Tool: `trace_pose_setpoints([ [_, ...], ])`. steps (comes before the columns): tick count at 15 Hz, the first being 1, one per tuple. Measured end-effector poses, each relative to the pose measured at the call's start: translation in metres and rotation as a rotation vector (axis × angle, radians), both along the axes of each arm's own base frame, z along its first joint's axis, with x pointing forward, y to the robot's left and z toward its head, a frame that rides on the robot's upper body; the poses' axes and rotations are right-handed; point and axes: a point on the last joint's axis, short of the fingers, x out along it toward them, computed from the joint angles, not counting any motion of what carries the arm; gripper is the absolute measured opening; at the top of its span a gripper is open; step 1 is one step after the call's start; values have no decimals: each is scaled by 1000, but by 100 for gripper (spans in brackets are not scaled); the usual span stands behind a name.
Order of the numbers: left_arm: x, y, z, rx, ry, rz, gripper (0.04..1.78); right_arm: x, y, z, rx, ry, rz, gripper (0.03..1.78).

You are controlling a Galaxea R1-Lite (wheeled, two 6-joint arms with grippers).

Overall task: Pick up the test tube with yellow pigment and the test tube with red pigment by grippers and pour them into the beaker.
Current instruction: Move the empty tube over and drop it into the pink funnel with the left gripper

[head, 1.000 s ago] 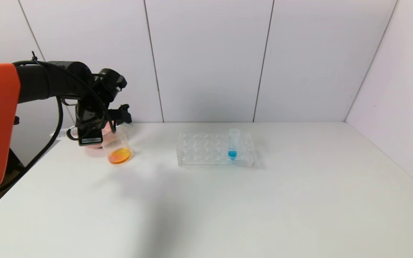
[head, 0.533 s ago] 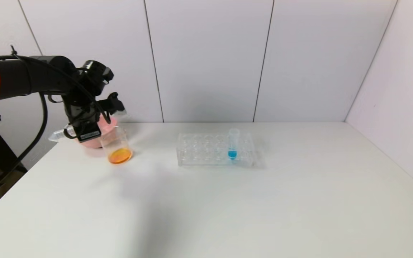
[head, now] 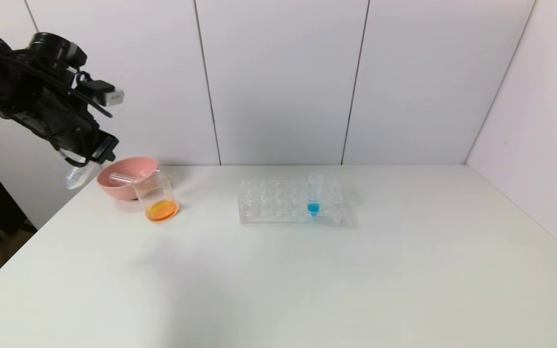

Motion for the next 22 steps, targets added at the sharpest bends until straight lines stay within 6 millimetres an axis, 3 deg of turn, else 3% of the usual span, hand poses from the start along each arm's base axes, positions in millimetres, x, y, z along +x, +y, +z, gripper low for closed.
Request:
trace_pose_setpoints([
  [7,-30,5,-24,-286,-397,207,50,0,0,0,0,0,0,171],
  [11,-36,8,-21,-344,-727,356,50,0,0,0,0,0,0,171],
  [15,-9,10,-37,-332,-801,403,50,0,0,0,0,0,0,171],
  [22,75,16,-81,-312,-796,437,50,0,0,0,0,0,-1,171],
])
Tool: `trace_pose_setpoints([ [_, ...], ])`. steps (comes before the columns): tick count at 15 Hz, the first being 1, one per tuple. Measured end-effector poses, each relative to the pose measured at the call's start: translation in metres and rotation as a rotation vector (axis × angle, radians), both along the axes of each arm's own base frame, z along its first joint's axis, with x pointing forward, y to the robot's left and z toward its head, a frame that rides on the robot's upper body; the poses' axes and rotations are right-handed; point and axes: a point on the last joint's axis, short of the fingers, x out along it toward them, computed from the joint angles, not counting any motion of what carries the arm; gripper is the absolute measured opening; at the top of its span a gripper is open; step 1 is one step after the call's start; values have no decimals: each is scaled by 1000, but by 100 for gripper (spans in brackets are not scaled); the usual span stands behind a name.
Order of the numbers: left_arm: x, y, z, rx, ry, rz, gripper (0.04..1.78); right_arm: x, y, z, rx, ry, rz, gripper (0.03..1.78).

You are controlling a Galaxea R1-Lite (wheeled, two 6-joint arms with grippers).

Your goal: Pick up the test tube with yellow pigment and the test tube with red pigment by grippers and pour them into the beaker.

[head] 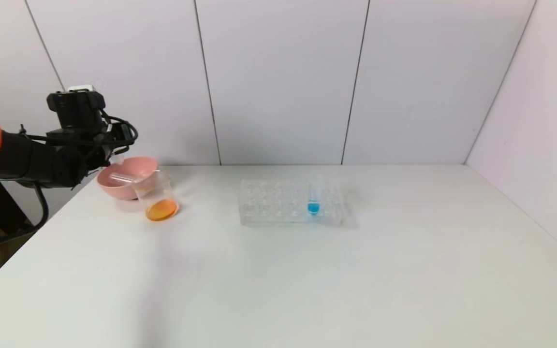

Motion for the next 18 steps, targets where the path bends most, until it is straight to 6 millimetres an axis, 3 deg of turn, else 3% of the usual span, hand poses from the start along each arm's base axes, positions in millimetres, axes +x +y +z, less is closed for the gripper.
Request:
trace_pose_setpoints([
  [4,32,14,-25,17,19,40,50,0,0,0,0,0,0,171],
  [8,42,17,-40,9,36,37,63,0,0,0,0,0,0,171],
  [12,43,18,-41,9,35,40,118,0,0,0,0,0,1,171],
  [15,38,16,-28,11,8,38,158,0,0,0,0,0,0,171],
  [18,14,11,-1,11,-22,-23,177,0,0,0,0,0,1,171],
])
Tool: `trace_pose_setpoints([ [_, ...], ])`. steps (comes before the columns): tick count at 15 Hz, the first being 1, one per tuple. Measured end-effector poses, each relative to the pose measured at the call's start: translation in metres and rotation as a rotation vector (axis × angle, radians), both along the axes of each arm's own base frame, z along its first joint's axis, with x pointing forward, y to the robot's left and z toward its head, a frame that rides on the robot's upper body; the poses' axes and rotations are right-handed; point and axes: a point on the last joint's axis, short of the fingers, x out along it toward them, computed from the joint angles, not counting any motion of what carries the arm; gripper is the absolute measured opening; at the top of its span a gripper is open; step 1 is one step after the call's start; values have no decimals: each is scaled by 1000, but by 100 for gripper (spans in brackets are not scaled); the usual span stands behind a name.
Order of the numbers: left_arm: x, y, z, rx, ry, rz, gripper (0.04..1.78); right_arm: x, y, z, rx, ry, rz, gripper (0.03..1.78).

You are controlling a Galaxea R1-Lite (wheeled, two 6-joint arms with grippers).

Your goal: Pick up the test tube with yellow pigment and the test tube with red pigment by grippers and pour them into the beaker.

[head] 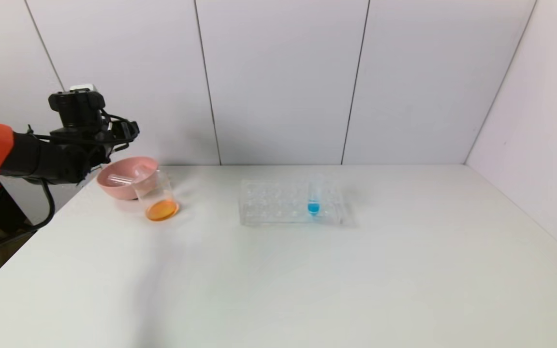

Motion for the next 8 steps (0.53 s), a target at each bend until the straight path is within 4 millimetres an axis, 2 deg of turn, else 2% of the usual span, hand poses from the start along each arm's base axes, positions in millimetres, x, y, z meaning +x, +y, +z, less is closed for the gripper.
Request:
trace_pose_setpoints([
  [3,-42,-7,26,33,1,-122,178,0,0,0,0,0,0,171],
  [8,-130,-10,71,202,-60,-211,178,0,0,0,0,0,0,171],
])
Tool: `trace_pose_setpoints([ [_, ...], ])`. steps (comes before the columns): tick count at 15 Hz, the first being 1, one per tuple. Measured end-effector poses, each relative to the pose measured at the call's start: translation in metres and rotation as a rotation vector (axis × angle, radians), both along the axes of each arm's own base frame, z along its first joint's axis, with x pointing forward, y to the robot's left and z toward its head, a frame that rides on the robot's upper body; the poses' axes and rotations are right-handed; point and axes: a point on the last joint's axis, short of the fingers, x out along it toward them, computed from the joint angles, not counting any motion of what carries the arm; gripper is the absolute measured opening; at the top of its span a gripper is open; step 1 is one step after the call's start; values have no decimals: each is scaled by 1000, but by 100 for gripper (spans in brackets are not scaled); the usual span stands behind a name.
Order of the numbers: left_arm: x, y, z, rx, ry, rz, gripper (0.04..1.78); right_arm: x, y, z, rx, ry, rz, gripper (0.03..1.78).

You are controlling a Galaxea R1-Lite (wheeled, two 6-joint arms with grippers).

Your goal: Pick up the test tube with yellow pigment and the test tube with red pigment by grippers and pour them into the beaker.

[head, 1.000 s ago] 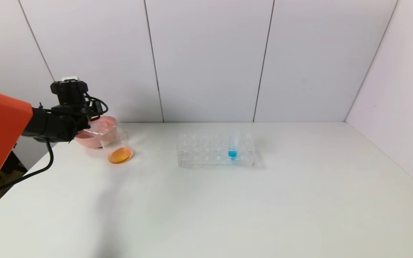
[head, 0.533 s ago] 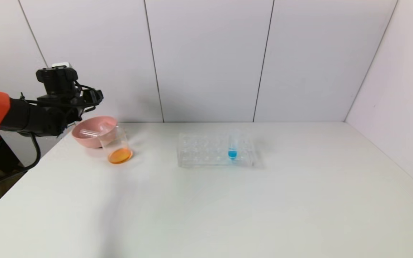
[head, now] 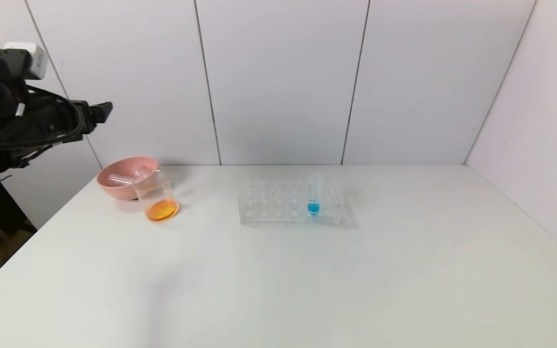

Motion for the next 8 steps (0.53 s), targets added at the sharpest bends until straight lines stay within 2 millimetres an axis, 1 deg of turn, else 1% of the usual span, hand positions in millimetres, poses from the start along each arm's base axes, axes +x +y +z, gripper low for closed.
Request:
trace_pose_setpoints([
  [2,-37,0,19,41,-57,8,178,0,0,0,0,0,0,171],
  [4,-77,-2,32,76,-98,27,178,0,0,0,0,0,0,171],
  [6,-122,-6,40,105,-130,52,178,0,0,0,0,0,0,171],
  [8,-173,-12,42,131,-170,69,178,0,0,0,0,0,1,171],
])
